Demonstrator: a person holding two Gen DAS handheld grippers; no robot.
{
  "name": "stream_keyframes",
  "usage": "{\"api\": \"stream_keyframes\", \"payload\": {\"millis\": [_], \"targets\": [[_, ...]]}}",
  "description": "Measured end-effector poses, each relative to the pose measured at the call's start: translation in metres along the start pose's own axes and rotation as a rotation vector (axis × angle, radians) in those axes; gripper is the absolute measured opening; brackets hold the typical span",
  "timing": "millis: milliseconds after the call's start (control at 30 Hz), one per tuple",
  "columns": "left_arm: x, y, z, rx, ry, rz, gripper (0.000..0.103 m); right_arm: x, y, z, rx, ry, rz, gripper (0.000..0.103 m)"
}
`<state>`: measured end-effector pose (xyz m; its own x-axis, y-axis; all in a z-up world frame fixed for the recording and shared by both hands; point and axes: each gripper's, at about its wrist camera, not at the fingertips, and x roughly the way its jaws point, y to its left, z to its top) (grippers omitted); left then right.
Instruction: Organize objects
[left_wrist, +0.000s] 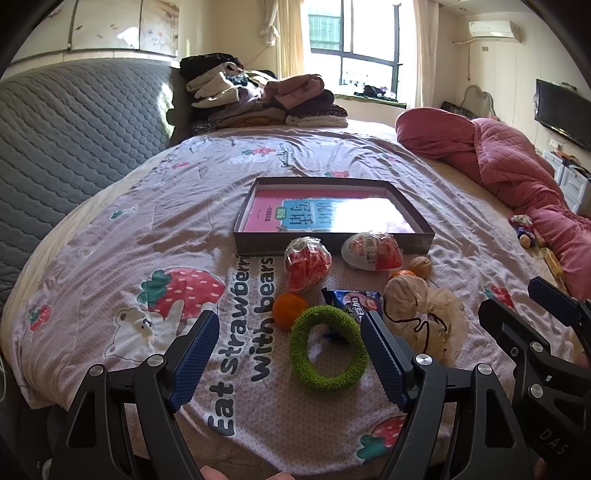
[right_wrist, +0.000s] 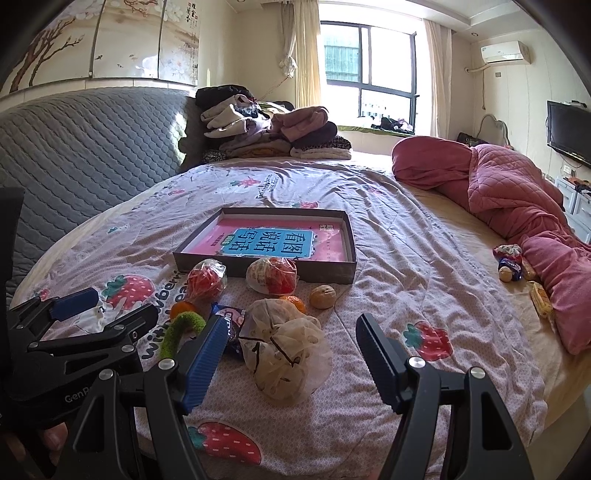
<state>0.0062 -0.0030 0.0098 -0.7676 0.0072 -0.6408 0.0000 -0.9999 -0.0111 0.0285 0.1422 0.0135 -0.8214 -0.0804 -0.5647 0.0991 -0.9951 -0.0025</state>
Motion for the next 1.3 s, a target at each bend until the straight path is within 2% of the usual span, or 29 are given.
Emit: {"api": "stream_keyframes", "payload": {"millis": [400, 733, 1300], "targets": [[0.001, -0.001, -0.003, 0.009, 0.005, 0.001, 0.080, -0.002, 0.000, 0.000, -0.011, -0.015, -0.005, 0.071], [0.008, -0.002, -0.008, 0.022, 0.040, 0.000, 0.080, 0.005, -0.001, -0.005, -0.009, 0.021, 0.004, 0.071], [0.039, 0.010, -0.024, -0.010, 0.179, -0.011, 0.080, 0.027, -0.004, -0.022, -0.011, 0.114, 0.030, 0.071]]}}
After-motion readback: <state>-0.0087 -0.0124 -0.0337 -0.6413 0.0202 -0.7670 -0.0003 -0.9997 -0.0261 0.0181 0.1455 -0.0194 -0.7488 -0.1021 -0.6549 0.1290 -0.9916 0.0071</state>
